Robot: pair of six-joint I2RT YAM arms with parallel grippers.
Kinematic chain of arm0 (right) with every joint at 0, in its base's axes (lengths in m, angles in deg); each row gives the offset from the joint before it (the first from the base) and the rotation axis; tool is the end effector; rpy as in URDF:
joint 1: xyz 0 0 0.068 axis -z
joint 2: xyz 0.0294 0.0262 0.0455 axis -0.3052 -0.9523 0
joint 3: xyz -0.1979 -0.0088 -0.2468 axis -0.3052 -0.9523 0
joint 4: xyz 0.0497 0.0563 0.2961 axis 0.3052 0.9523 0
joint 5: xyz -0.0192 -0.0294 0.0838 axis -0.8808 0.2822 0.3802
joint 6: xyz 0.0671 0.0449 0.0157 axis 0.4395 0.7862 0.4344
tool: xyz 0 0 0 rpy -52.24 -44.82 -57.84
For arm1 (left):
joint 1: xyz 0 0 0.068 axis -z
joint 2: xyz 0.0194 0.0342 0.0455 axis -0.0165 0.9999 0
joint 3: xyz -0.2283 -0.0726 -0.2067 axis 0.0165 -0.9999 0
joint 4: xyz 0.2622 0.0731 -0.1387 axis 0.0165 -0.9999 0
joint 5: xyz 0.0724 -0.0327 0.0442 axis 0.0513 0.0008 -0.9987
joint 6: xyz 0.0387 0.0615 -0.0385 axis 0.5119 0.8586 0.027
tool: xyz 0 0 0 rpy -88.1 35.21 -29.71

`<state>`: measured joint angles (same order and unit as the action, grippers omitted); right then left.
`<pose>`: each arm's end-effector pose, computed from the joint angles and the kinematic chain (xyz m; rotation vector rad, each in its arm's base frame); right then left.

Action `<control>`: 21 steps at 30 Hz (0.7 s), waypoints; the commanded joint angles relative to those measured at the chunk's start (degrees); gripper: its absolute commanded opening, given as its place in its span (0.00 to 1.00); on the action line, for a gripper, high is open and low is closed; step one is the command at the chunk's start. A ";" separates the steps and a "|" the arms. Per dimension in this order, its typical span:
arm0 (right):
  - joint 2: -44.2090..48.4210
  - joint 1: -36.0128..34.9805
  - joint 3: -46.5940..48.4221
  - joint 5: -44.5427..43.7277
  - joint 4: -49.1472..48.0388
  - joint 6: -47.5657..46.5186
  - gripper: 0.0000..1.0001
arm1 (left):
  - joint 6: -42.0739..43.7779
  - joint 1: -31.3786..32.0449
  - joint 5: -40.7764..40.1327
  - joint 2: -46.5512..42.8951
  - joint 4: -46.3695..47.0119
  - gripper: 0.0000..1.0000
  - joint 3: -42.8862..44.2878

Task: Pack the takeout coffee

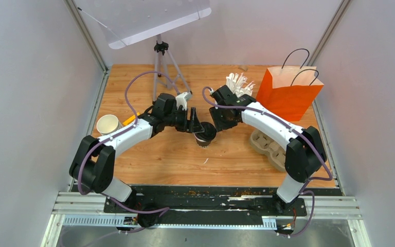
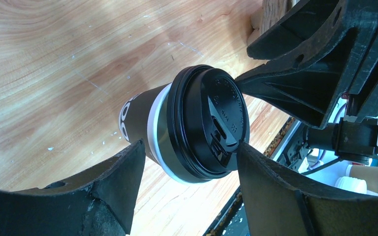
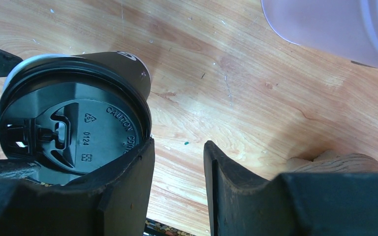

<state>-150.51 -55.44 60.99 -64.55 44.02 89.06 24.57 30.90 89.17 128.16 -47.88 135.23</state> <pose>0.3312 0.2518 0.2593 -0.5810 2.6731 0.1928 0.3148 -0.2240 0.2333 0.3644 2.3437 -1.1247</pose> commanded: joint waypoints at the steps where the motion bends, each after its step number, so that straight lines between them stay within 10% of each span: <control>1: 1.53 0.23 2.17 0.89 -2.00 1.01 0.42 | 1.90 0.28 -0.16 -0.54 -0.16 0.75 1.35; 21: 3.13 0.04 1.30 5.09 -3.73 1.26 0.42 | 1.28 0.24 -0.19 -0.81 0.06 0.63 0.85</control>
<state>-149.77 -55.44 61.05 -60.82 42.69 89.10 24.79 30.92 88.76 128.16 -49.01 135.23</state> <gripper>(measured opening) 0.423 0.632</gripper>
